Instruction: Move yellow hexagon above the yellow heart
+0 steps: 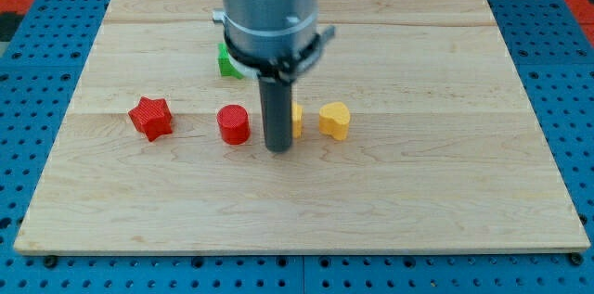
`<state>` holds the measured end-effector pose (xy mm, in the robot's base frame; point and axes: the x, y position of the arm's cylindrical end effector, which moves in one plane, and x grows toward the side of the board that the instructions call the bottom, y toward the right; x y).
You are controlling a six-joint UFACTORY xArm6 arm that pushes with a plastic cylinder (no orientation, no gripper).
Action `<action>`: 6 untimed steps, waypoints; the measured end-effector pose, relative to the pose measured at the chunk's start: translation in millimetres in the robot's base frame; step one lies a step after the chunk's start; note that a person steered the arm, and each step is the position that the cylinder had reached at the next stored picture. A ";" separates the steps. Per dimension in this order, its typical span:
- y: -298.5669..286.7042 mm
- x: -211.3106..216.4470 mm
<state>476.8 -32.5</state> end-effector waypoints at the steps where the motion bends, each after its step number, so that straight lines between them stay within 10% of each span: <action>1: -12.3 -28.3; 6: 21.0 -49.8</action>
